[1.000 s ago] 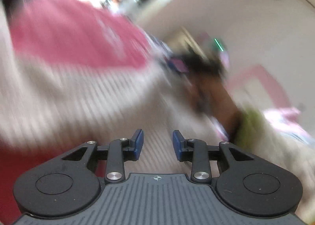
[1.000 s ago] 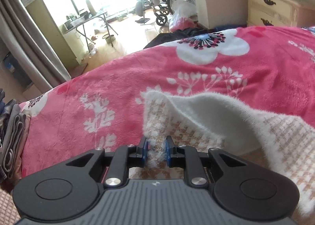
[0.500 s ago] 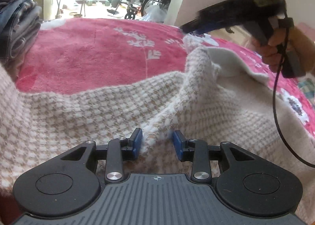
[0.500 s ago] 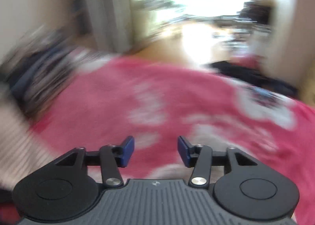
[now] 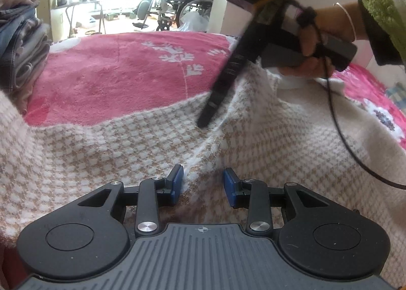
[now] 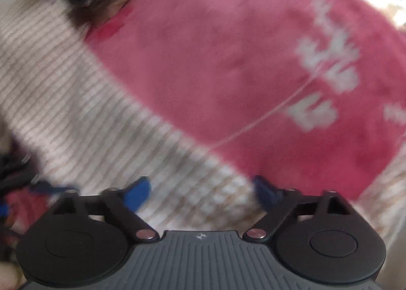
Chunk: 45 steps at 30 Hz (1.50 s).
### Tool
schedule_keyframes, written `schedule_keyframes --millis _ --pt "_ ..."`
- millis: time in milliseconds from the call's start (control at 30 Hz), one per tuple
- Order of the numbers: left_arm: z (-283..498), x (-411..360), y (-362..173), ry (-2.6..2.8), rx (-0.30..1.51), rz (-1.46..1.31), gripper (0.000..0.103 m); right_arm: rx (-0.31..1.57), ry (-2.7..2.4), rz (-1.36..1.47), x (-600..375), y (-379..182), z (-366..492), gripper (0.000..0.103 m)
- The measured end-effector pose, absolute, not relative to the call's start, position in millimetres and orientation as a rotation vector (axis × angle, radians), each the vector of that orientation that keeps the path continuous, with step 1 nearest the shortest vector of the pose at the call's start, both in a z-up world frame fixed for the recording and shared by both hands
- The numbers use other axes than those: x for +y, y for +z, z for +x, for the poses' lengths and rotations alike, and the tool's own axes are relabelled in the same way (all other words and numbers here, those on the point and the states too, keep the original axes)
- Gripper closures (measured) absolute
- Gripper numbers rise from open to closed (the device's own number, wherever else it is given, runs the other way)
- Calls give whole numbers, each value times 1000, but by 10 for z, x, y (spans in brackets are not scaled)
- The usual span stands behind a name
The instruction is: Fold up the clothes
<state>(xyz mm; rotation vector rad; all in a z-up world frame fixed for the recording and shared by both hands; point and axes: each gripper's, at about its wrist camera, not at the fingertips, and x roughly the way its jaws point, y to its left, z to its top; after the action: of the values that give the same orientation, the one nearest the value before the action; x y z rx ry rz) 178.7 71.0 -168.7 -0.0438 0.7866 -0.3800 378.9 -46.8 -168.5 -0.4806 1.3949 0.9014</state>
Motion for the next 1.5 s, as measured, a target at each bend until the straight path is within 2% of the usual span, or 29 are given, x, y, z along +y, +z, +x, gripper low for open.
schedule_keyframes --millis 67,100,167,200,233,300,333,567,700,833,900,1000,1133,1200,1300,1500 --pt "1786 715 -1697 -377 784 -52 69 1373 897 -581 -389 -1713 3671 9" --pt "1783 713 -1703 -374 781 -50 69 1352 872 -606 -350 -1711 3633 17" --pt "1768 702 -1704 -368 770 -42 69 1301 842 -618 -300 -1631 3586 43" --pt "1763 700 -1700 -365 766 -39 69 1272 833 -615 -284 -1568 3568 74" --pt "1758 698 -1696 -363 761 -37 69 1244 830 -614 -271 -1495 3549 81" --pt "1747 694 -1689 -357 751 -32 69 1183 836 -635 -223 -1367 3466 86" --pt "1750 698 -1685 -354 749 -35 69 1146 839 -660 -189 -1311 3410 94" --pt "1799 764 -1565 -282 684 -48 69 872 799 -722 -58 -859 3254 94" --pt "1903 745 -1637 -220 699 1 69 786 746 -701 -33 -986 3296 94" --pt "1974 704 -1805 -159 761 57 69 844 685 -628 -67 -1571 3450 93" --pt "1952 711 -1840 -146 765 65 69 840 647 -542 -106 -1694 3489 90" --pt "1920 711 -1841 -141 767 78 68 838 642 -341 -327 -1459 3615 88" --pt "1898 740 -1832 -139 773 86 68 796 503 -110 -963 -862 3822 86" --pt "1894 757 -1835 -138 776 85 68 798 450 -97 -1258 -615 3846 82" --pt "1890 748 -1834 -134 774 95 68 835 513 -135 -1458 -519 3705 82" --pt "1870 724 -1872 -121 763 129 68 876 612 -311 -1264 -1081 3372 86"
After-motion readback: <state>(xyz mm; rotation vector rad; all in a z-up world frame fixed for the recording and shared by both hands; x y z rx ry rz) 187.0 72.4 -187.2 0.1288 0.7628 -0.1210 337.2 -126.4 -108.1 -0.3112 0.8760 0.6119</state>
